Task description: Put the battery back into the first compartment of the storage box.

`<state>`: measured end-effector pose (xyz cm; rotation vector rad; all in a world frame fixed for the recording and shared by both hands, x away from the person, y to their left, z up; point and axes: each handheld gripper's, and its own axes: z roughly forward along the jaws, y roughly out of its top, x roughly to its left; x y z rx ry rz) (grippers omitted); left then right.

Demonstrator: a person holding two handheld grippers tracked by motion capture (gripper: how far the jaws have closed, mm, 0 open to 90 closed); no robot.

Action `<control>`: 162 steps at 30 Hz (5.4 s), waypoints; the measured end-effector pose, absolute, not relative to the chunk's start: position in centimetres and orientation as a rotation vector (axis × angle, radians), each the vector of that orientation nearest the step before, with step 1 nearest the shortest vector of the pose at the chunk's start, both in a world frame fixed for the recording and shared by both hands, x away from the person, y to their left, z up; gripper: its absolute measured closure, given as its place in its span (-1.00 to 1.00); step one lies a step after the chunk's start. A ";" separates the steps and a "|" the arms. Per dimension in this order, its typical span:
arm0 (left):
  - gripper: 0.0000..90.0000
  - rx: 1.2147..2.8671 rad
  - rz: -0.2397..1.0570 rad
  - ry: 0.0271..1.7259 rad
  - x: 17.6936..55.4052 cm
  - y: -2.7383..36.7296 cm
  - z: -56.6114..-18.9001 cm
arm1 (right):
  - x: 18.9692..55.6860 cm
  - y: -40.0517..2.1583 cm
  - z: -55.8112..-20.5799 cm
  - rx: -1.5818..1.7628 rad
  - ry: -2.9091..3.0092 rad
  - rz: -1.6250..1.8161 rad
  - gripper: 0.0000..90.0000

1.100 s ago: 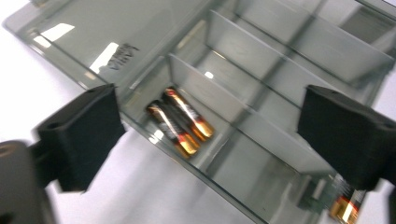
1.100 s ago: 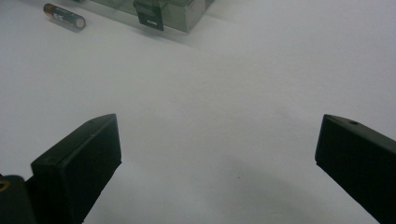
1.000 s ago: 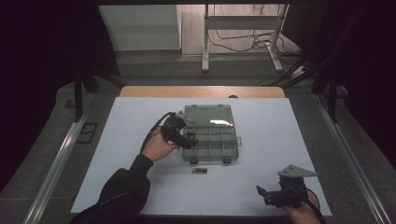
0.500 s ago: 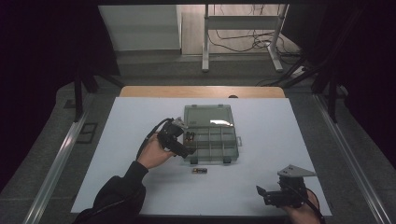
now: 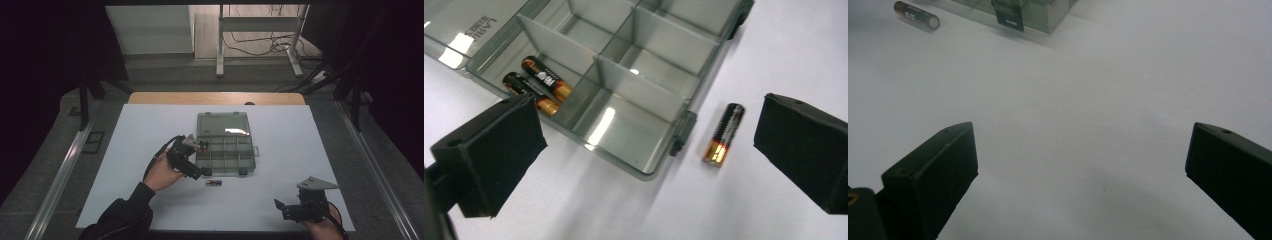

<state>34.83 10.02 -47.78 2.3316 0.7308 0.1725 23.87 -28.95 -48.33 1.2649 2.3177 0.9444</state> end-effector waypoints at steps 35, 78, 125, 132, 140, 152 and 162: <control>0.36 2.465 0.068 0.536 32.0 5.9 -50.9 | 23.8 -28.9 -48.3 1.256 2.323 0.945 -0.99; 0.72 2.466 0.078 0.543 31.7 5.3 -49.6 | 23.9 -28.9 -48.3 1.257 2.327 0.938 -0.99; 0.72 2.363 0.191 0.775 37.0 9.7 -45.8 | 23.9 -28.9 -48.3 1.266 2.324 0.937 -0.99; 0.72 2.330 0.224 0.846 38.6 10.0 -45.9 | 23.9 -28.9 -48.3 1.266 2.325 0.937 -0.99; 0.71 2.312 0.246 0.915 40.3 9.7 -46.6 | 23.9 -28.9 -48.4 1.267 2.324 0.940 -0.99; 0.64 2.310 0.261 0.965 41.9 9.0 -48.4 | 23.9 -28.9 -48.4 1.265 2.327 0.940 -0.99; -0.17 2.262 0.273 0.949 41.5 9.7 -48.2 | 23.9 -28.9 -48.4 1.267 2.326 0.940 -0.98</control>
